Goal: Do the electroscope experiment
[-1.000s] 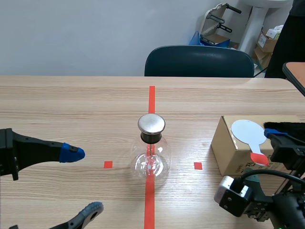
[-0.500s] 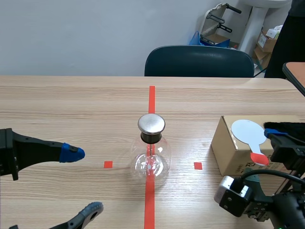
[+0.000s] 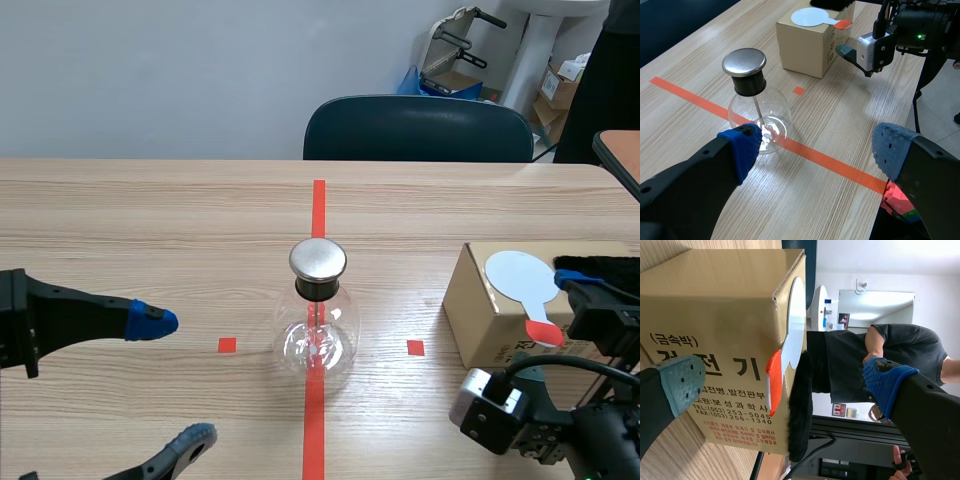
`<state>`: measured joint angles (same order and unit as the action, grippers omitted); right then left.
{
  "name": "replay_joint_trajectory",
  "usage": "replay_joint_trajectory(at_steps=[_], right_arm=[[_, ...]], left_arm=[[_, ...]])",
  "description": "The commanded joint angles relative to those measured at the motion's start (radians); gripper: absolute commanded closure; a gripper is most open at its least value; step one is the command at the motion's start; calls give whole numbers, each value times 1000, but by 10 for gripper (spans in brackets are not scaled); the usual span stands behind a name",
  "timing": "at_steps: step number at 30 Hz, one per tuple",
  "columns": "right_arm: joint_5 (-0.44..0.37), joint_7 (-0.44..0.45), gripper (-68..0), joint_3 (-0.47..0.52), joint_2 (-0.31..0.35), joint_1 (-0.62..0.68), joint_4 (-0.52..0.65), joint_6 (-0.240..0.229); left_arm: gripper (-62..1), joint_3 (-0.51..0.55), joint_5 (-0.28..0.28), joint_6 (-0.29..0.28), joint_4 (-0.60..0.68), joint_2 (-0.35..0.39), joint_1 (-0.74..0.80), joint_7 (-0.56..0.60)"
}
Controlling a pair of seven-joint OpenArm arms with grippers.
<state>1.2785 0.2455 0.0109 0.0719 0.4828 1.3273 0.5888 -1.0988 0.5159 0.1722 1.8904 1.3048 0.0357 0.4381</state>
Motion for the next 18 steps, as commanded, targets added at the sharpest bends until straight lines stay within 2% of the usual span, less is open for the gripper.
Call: replay_joint_trajectory(at_steps=[1, 5, 9, 13, 18], right_arm=[[-2, 0, -679, -1, 6, 2, 8, 17], [0, 8, -679, -1, 20, 16, 11, 20], [-16, 15, -679, 0, 43, 56, 38, 24], [-104, 30, -679, 4, 84, 113, 95, 23], [-198, 60, -679, 4, 142, 206, 193, 15]], left_arm=[[-476, 2, -4, -2, 14, 3, -3, 14], [-476, 23, 6, -2, 14, 3, -3, 10], [-476, 61, 51, -2, 14, -7, -3, -29], [-476, 131, 60, -2, 14, -60, -3, -148], [-476, 240, 123, -1, 14, -155, -2, -297]])
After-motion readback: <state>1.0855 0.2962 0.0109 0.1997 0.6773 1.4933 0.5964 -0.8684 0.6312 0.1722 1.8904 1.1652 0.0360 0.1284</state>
